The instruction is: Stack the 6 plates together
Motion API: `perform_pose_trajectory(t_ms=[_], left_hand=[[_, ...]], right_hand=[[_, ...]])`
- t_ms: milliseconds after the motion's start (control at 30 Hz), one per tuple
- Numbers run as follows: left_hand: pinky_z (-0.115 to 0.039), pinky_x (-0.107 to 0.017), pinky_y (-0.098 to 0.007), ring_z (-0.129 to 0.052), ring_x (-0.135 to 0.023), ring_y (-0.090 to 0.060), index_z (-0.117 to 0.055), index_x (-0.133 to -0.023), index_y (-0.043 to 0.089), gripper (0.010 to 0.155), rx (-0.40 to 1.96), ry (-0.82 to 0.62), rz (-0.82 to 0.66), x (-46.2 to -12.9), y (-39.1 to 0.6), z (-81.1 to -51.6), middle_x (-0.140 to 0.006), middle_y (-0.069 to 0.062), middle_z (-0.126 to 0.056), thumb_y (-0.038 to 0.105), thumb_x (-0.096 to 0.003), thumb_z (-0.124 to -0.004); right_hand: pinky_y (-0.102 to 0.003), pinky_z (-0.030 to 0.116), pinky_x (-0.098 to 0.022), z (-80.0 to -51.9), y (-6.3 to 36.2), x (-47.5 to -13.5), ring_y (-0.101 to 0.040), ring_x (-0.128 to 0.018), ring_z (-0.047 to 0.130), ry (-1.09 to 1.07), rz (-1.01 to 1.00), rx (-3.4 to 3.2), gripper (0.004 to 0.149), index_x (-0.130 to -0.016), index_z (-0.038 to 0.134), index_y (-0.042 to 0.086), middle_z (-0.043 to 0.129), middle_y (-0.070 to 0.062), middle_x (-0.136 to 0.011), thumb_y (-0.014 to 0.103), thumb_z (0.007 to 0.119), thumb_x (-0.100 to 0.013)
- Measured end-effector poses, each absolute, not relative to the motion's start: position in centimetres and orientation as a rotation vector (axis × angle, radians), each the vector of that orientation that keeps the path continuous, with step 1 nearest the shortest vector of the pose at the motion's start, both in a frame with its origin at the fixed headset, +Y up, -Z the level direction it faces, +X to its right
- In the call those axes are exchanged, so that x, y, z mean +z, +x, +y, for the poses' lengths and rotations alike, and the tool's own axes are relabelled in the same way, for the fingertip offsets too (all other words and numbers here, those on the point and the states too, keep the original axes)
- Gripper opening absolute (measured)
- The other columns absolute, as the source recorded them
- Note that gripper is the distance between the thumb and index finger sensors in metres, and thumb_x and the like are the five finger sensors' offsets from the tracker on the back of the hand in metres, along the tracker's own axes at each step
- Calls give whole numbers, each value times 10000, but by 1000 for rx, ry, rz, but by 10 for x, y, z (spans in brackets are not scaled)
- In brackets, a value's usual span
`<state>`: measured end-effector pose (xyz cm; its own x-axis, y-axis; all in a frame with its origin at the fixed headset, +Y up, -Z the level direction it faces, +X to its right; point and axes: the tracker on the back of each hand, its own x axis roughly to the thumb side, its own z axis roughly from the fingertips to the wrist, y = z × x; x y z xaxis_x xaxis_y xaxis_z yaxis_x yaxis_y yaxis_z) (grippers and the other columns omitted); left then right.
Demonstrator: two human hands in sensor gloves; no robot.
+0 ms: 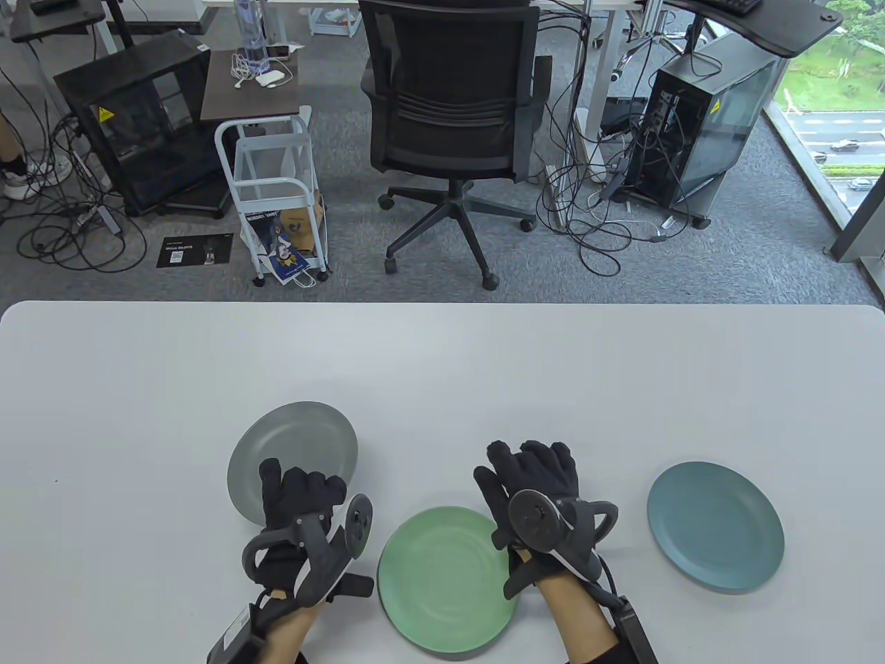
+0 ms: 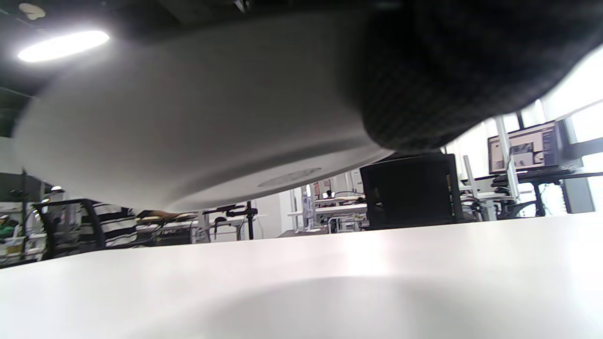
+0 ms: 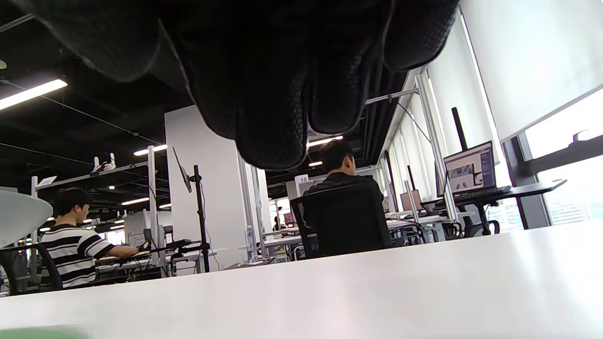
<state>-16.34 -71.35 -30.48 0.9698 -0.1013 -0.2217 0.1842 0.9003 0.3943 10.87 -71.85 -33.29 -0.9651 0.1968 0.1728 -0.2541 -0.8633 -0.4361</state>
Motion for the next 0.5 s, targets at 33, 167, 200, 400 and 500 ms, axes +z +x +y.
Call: perform_pose_trajectory(t_ms=[33, 167, 200, 400, 500], left_hand=[[-443, -869, -462, -864, -741, -93, -908, -589, 292, 335, -163, 431, 184, -304, -159, -713, -502, 71, -936, 400, -284, -996], [-443, -869, -464, -865, -742, -93, -909, -589, 292, 336, -173, 436, 133, -301, -146, -714, -503, 71, -937, 401, -284, -996], [-442, -869, -464, -865, -742, -93, -909, -589, 293, 336, -182, 432, 119, -300, -142, -714, -503, 71, -938, 401, -283, -997], [-447, -869, -464, -870, -737, -91, -912, -586, 295, 335, -199, 443, 49, -294, -126, -712, -499, 72, -941, 404, -280, -998], [-450, -868, -465, -872, -736, -89, -913, -584, 297, 336, -204, 444, 16, -291, -119, -712, -498, 74, -942, 406, -278, -998]], right_hand=[[-530, 505, -780, -716, 108, -332, -210, -909, 782, 174, -682, 2825, 558, -916, 781, 317, 943, 100, -743, 666, 598, -522], [-534, 495, -783, -711, 100, -330, -214, -916, 774, 200, -682, 2823, 566, -925, 778, 310, 946, 96, -738, 665, 597, -523], [-536, 493, -783, -710, 96, -329, -219, -917, 772, 211, -678, 2831, 570, -926, 779, 304, 948, 90, -736, 664, 600, -522], [-529, 516, -775, -706, 78, -329, -212, -880, 813, 265, -624, 2847, 595, -872, 841, 289, 985, 101, -652, 681, 571, -515], [-524, 524, -772, -707, 72, -330, -206, -861, 833, 286, -583, 2856, 612, -831, 874, 288, 995, 107, -609, 692, 544, -511]])
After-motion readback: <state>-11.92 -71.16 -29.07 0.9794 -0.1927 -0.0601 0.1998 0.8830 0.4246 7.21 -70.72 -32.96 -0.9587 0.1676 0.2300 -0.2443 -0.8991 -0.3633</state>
